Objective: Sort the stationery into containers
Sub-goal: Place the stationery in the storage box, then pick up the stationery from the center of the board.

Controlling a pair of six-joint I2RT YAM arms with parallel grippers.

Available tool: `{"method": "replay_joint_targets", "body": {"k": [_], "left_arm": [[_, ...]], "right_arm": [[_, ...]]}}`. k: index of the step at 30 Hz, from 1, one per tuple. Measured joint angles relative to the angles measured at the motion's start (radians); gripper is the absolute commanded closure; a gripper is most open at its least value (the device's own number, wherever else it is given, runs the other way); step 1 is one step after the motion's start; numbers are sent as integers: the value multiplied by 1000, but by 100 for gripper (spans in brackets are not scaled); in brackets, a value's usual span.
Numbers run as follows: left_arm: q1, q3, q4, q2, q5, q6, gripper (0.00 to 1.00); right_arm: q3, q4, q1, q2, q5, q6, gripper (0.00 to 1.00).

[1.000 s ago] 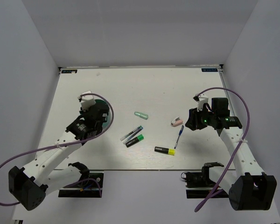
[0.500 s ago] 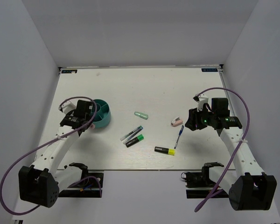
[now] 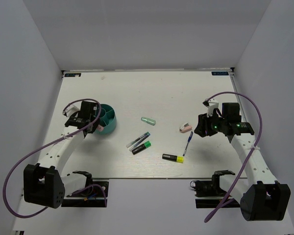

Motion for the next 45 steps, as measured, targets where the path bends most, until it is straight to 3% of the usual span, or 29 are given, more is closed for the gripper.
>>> {"method": "replay_joint_targets", "body": {"k": [23, 24, 25, 28, 29, 35, 40, 41, 42, 45], "left_arm": [[27, 12, 63, 32, -29, -61, 98], [28, 13, 65, 41, -35, -64, 95], [29, 15, 66, 50, -40, -67, 84], [30, 21, 68, 71, -56, -73, 64], [30, 21, 71, 76, -61, -76, 52], [34, 37, 114, 69, -94, -77, 26], [27, 42, 114, 67, -92, -59, 31], [24, 43, 113, 65, -92, -51, 36], [21, 43, 113, 58, -92, -41, 50], [-5, 47, 109, 13, -93, 13, 85]], "right_arm": [[-16, -2, -5, 3, -26, -2, 45], [-16, -2, -5, 4, -27, -2, 45], [-16, -2, -5, 5, -28, -2, 45], [-16, -2, -5, 8, -30, -3, 45], [-16, -2, -5, 8, -30, -3, 45], [-16, -4, -5, 15, -38, -5, 45], [-16, -8, -5, 18, -48, -11, 45], [-16, -9, -5, 19, -48, -14, 45], [-16, -10, -5, 19, -48, -18, 47], [-16, -9, -5, 19, -49, -39, 92]]}}
